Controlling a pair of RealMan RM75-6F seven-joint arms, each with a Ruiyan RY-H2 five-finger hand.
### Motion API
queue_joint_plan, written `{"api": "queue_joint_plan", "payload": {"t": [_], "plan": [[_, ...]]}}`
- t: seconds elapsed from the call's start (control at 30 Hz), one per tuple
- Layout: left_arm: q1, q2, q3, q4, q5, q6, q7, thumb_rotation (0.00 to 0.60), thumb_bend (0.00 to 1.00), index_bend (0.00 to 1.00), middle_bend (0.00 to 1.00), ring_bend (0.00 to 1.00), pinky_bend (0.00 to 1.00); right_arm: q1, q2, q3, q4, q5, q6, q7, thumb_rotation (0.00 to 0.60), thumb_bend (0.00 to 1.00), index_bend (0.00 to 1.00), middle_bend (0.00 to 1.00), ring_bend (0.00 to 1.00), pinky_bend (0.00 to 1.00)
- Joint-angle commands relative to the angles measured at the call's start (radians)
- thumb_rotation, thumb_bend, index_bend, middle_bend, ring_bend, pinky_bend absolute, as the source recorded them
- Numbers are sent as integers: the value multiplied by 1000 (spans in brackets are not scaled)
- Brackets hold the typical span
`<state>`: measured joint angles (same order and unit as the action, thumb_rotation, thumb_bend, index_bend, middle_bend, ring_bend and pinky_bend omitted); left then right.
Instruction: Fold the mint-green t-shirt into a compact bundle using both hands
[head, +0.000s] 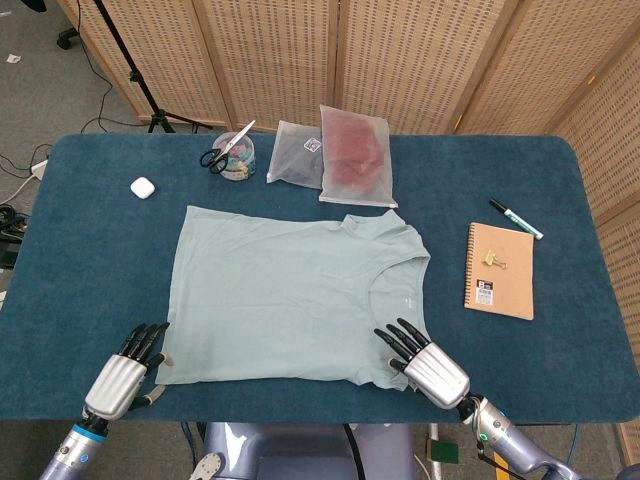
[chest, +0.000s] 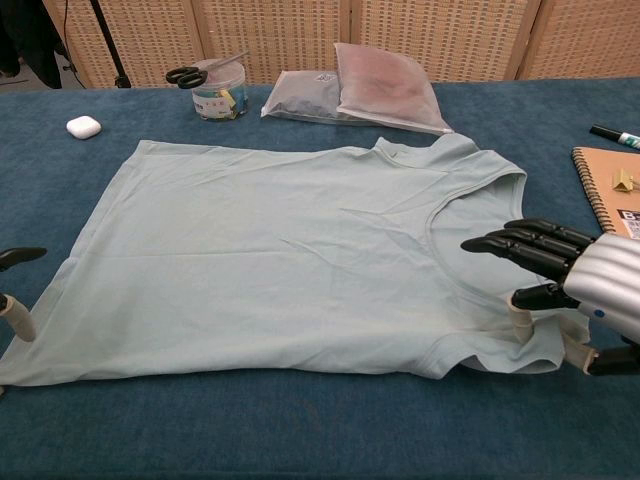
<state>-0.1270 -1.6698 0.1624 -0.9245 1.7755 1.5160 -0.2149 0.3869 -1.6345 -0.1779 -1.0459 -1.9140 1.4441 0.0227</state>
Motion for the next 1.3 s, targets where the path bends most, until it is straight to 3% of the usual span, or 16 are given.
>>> {"api": "queue_joint_plan", "payload": {"t": [0.03, 0.47, 0.87, 1.0, 1.3], "plan": [[-2, 0, 3, -1, -1, -4, 0, 600, 253, 454, 0, 0, 0, 0, 0, 0, 0, 1, 0, 0, 600, 672, 555, 49, 0, 0], [-10, -4, 14, -3, -3, -18, -5, 600, 415, 486, 0, 0, 0, 3, 4, -2, -3, 2, 1, 5, 600, 672, 555, 49, 0, 0], [-11, -4, 18, -8, -8, -21, -5, 600, 499, 724, 0, 0, 0, 7, 8, -7, -7, -1, 0, 13, 600, 674, 561, 49, 0, 0], [-10, 4, 21, -9, -2, -7, -8, 600, 521, 756, 0, 0, 0, 10, 13, -14, -10, -8, 4, 39, 600, 724, 572, 49, 0, 0], [-15, 68, 47, -37, 45, 47, -6, 600, 535, 771, 0, 0, 0, 30, 45, -52, -48, -50, 23, 137, 600, 726, 596, 57, 0, 0]]}}
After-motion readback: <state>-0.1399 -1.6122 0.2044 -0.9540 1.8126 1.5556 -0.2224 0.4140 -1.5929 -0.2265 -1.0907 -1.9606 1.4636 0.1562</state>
